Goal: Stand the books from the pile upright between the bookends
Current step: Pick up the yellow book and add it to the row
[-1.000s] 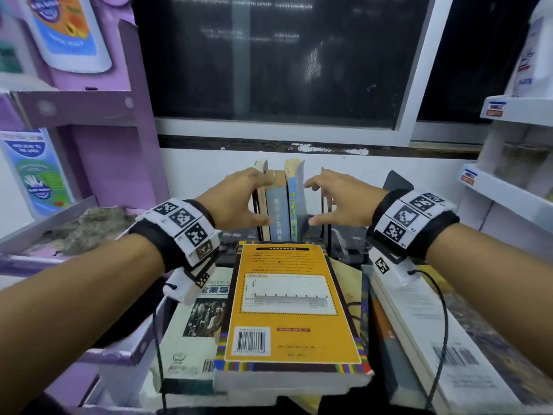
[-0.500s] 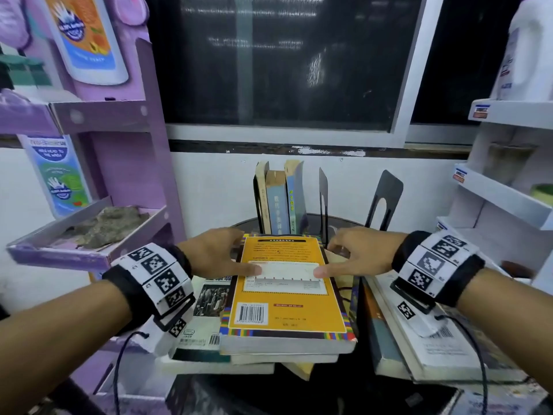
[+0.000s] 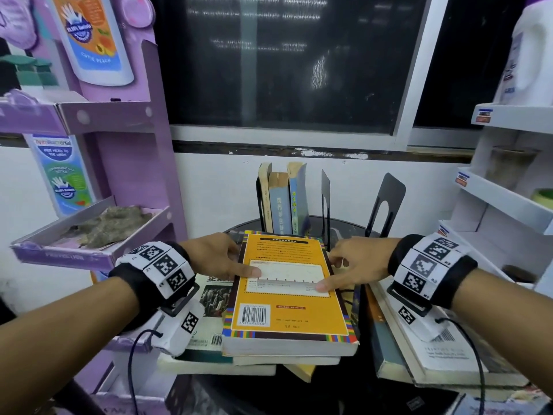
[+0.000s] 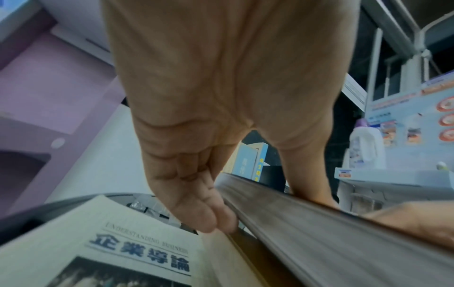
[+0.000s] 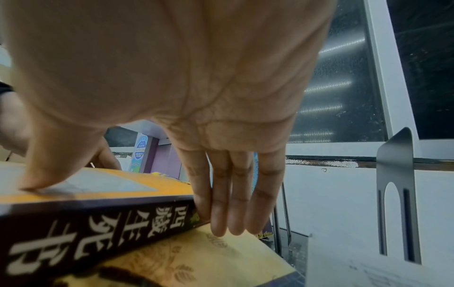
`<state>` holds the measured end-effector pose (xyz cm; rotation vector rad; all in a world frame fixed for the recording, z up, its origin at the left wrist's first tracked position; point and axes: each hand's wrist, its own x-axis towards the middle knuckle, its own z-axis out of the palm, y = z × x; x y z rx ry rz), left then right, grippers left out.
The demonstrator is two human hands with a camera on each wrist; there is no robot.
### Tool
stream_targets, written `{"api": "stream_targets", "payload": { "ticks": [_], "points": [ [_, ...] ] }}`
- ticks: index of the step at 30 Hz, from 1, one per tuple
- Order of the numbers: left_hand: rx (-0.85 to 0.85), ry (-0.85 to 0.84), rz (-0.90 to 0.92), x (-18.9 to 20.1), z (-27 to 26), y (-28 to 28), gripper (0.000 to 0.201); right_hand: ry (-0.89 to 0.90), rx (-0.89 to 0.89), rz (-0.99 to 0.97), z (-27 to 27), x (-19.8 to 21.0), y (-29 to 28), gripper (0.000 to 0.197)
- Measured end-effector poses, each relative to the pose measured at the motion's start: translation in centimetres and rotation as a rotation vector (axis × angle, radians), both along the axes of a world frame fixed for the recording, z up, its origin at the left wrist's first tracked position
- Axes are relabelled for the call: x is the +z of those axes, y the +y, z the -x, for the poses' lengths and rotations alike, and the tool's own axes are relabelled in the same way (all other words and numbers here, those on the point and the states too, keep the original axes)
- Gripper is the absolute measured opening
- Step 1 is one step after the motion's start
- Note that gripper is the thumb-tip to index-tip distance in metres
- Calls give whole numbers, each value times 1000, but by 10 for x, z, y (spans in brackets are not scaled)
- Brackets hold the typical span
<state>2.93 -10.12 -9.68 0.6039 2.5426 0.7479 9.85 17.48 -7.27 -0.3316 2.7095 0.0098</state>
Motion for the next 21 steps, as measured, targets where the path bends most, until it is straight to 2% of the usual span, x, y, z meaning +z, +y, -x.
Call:
{"api": "stream_targets", "payload": {
  "ticks": [1, 4, 9, 12, 15, 18, 21],
  "points": [
    [17, -50, -58, -2, 1, -1, 18, -3, 1, 5, 1, 0, 0, 72],
    [86, -168, -165, -6, 1, -3, 41, -12, -3, 13, 3, -2, 1, 66],
    [146, -256, -354, -8, -1, -7, 46, -22, -2, 32, 7, -4, 3, 68],
    [163, -212, -410, -10, -2, -12, 55, -13, -19, 66, 9, -4, 4, 65],
    [163, -185, -503, -8, -6, -15, 54, -2, -58, 156, 8, -3, 6, 50],
    [140, -135, -580, 1, -10, -16, 50, 44, -64, 342, 2, 5, 7, 41],
    [138, -88, -662, 14, -11, -15, 56, 136, -88, 548, -3, 14, 7, 43]
  ]
}}
